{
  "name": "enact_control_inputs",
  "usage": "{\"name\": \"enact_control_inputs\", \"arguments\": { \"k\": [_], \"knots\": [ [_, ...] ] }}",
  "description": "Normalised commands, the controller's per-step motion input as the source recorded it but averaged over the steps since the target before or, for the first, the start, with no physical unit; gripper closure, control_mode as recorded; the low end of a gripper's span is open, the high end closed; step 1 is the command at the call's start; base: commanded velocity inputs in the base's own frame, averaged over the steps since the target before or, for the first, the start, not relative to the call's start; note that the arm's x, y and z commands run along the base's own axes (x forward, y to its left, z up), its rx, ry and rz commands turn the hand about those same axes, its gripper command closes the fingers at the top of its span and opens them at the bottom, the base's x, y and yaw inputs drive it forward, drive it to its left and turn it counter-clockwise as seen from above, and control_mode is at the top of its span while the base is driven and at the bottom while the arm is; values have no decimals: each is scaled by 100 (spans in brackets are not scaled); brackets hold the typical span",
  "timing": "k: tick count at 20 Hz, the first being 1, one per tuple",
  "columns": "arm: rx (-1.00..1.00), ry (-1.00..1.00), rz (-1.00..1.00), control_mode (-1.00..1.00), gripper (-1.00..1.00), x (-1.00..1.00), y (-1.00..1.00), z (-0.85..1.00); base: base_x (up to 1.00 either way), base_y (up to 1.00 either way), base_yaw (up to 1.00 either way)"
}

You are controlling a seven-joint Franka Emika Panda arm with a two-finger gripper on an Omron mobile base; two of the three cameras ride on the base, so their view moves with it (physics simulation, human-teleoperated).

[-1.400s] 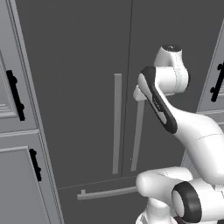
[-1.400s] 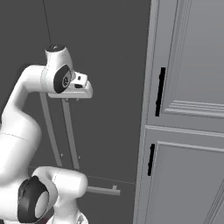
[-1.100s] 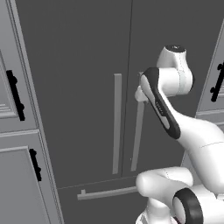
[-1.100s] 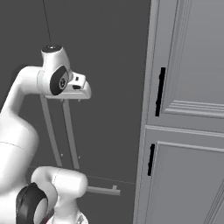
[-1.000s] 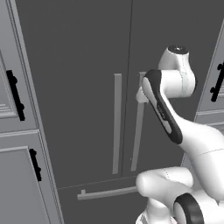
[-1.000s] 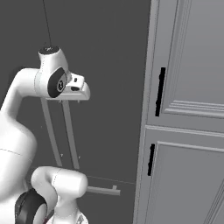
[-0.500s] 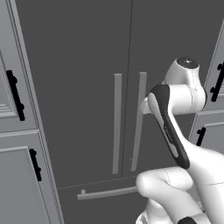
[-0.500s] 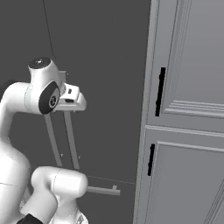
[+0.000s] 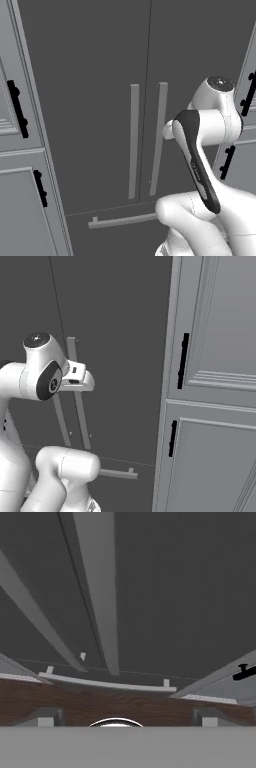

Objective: Grab a lemon wedge from the fridge and one ice cube from the ice bowl, and put them in the glass of lemonade.

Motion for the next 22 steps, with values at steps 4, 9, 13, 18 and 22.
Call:
{"name": "enact_control_inputs", "arguments": {
  "k": [4, 9, 13, 18, 22],
  "knots": [
    [0, 0, 0, 100, -100, -28, 0, 0, -18, 0, 0],
    [0, 0, 0, 100, -100, 0, 0, 0, -79, 4, 0],
    [0, 0, 0, 100, -100, 0, 0, 0, -54, 16, 0],
    [0, 0, 0, 100, -100, 0, 0, 0, -3, 21, 1],
    [0, 0, 0, 100, -100, 0, 0, 0, -2, 24, -30]
  ]
}}
